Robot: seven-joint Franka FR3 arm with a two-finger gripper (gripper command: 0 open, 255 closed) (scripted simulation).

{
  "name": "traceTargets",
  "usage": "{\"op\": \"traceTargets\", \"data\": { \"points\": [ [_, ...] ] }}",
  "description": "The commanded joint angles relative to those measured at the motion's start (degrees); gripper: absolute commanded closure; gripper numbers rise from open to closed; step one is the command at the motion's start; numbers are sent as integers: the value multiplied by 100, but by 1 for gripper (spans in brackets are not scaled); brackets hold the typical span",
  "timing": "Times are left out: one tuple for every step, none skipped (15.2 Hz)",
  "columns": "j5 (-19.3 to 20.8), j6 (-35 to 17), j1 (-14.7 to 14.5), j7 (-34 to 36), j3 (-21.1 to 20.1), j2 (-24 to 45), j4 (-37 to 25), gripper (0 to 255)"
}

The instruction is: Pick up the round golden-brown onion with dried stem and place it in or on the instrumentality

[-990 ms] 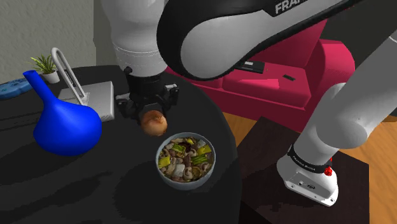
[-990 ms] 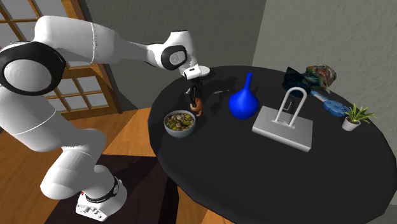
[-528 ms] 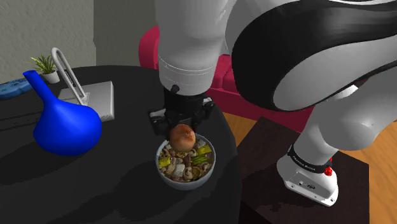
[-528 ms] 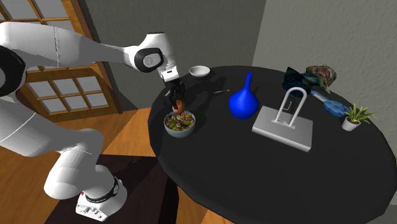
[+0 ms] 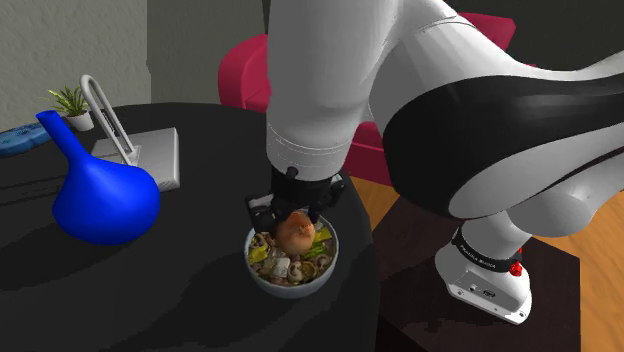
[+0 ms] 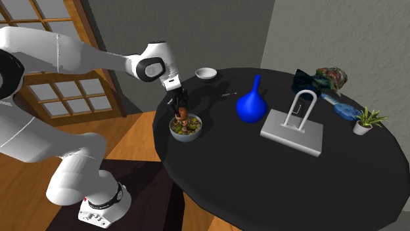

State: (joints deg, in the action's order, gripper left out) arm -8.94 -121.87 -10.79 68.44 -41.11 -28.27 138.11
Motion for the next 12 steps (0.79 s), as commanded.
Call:
{"op": "traceTargets", "data": {
  "points": [
    [7, -169, 19, 37, -61, 70, 143, 255],
    [12, -252, 29, 56, -93, 102, 195, 255],
    [18, -336, 39, 77, -125, 136, 247, 255],
    [26, -420, 51, 98, -158, 172, 297, 255],
    [35, -505, 65, 120, -193, 210, 346, 255],
    [41, -553, 73, 134, -213, 232, 374, 255],
    [41, -553, 73, 134, -213, 232, 374, 255],
    [40, -553, 73, 133, -213, 231, 374, 255],
    [41, -553, 74, 133, -214, 232, 374, 255],
    [41, -553, 74, 133, -214, 232, 374, 255],
    [41, -553, 74, 133, -214, 232, 374, 255],
    [41, -553, 74, 133, -214, 232, 374, 255]
  ]
}}
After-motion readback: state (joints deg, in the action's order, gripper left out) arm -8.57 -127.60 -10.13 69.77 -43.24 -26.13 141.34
